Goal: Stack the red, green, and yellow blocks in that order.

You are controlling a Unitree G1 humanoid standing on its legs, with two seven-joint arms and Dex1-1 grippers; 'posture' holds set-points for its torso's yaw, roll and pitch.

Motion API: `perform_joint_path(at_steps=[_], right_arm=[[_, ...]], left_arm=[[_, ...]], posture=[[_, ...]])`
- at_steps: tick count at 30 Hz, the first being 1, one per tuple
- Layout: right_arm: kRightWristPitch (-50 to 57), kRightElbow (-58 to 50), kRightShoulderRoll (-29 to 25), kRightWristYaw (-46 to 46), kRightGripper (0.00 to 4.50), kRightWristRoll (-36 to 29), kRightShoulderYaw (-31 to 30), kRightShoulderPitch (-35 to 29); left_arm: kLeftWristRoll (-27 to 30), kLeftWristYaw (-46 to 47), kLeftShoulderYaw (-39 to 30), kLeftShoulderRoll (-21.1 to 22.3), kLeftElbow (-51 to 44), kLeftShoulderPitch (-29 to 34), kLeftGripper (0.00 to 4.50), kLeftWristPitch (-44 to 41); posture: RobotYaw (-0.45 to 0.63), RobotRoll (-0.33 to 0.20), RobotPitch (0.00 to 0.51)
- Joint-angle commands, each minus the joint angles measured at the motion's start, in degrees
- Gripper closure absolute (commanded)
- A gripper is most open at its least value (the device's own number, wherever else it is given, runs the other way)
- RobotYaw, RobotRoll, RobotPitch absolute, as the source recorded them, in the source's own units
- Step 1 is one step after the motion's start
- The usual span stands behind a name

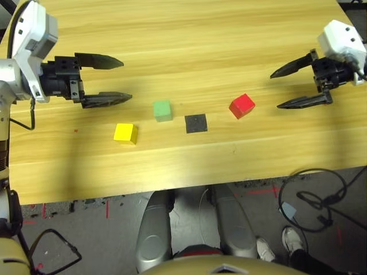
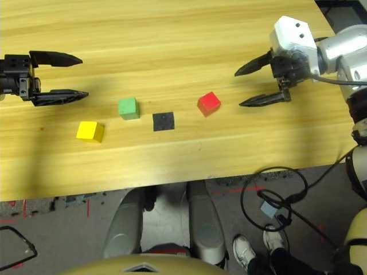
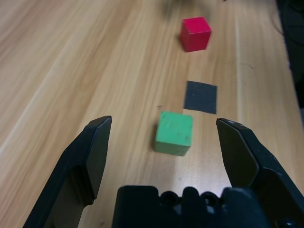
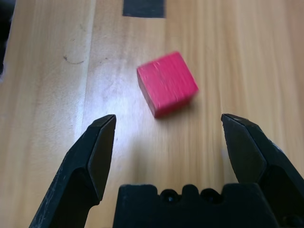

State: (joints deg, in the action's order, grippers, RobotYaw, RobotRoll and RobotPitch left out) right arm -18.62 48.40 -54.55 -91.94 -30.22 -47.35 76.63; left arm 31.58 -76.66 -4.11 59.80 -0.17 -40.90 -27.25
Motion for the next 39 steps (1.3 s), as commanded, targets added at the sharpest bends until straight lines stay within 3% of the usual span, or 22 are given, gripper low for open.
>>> perform_joint_path(at_steps=[1, 9, 19, 23, 27, 32, 34, 39], right_arm=[[-5.22, 4.06, 2.26, -0.56, 0.00, -0.76, -4.54, 2.65], [-10.21, 8.98, 7.91, -0.56, 0.00, -0.70, -9.64, 5.05], [-13.64, 13.60, 11.88, -0.56, 0.00, 2.74, -11.65, 5.15], [-15.57, 15.21, 12.84, -0.56, 0.88, 5.37, -11.09, 5.31], [-15.03, 15.85, 13.57, -0.56, 2.33, 6.24, -9.02, 5.84], [-4.56, 10.84, 14.06, -0.56, 2.43, 2.17, -3.44, 6.12], [1.24, 4.11, 13.14, -0.56, 2.43, 0.28, -2.05, 4.99], [13.48, -8.81, 12.85, -0.47, 2.43, 6.07, 4.29, 1.62]], left_arm=[[-0.56, 0.70, 0.60, 0.19, -3.13, 0.89, 0.02, -1.89], [0.76, 3.19, -0.56, -0.10, -9.36, 6.51, 0.02, -4.71], [2.13, 6.85, -1.40, -1.16, -13.55, 8.07, 0.02, -8.12], [2.80, 8.10, -1.69, -1.09, -14.48, 8.42, 0.00, -9.20], [3.03, 8.56, -1.89, -0.75, -14.91, 8.78, 0.00, -9.67], [3.22, 9.01, -1.70, -0.76, -15.49, 8.50, 0.00, -10.32], [3.18, 9.17, -1.21, -0.92, -15.60, 7.93, 0.00, -10.73], [2.99, 9.39, 0.14, -1.41, -15.56, 6.60, 0.00, -11.75]], posture=[[0.23, -0.067, 0.312], [0.27, -0.071, 0.319], [0.33, -0.073, 0.327], [0.34, -0.072, 0.328], [0.34, -0.073, 0.326], [0.34, -0.073, 0.324], [0.34, -0.072, 0.324], [0.34, -0.074, 0.326]])
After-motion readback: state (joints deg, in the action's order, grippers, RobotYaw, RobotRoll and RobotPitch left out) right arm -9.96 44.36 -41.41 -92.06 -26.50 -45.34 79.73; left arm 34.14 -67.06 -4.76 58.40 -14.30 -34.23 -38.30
